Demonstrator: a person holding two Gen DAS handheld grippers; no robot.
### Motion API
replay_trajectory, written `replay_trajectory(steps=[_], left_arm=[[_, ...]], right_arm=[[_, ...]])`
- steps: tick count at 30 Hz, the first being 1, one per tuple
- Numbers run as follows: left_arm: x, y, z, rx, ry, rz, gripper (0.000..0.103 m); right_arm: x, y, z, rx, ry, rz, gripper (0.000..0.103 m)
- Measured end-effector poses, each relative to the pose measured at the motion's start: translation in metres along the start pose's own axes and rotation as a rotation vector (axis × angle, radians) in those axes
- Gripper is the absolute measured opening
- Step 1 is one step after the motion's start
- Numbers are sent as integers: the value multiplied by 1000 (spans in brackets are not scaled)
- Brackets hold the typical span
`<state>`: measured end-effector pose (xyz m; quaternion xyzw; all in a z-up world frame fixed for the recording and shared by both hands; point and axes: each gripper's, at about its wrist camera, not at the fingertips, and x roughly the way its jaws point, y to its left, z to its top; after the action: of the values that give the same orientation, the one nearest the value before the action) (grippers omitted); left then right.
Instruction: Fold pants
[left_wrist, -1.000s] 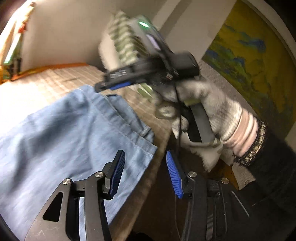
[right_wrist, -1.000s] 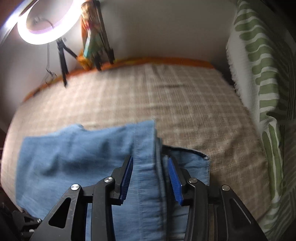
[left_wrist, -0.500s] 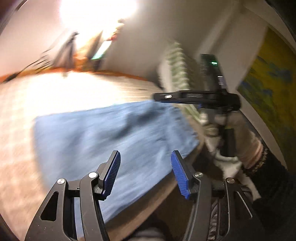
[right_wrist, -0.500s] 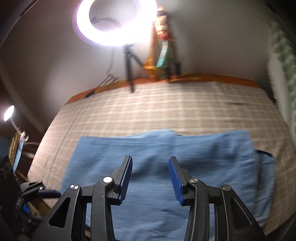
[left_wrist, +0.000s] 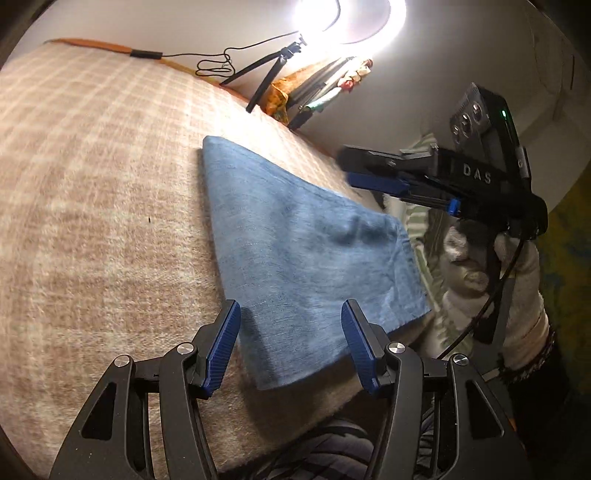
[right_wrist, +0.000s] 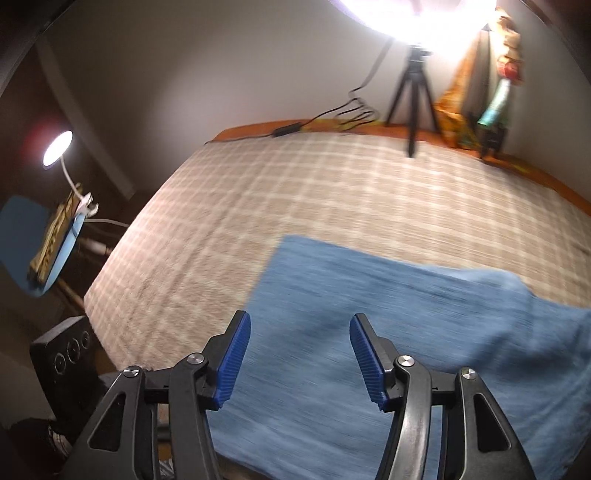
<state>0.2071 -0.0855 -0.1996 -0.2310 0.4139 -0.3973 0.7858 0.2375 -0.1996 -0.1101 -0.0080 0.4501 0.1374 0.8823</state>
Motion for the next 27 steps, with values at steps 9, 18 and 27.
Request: replay_trajectory(steps=[9,18,27], left_arm=[[2,6,-6,-84,-45,-133,54],[-3,-15,-4,19,-80,-110,54],[-20,6,-4,7,-93,-29,54]], right_arm=[[69,51,26,-87,188,-49,63],[119,65,50,-182,343,-244,63],[149,64,54,-171,440,-271,44]])
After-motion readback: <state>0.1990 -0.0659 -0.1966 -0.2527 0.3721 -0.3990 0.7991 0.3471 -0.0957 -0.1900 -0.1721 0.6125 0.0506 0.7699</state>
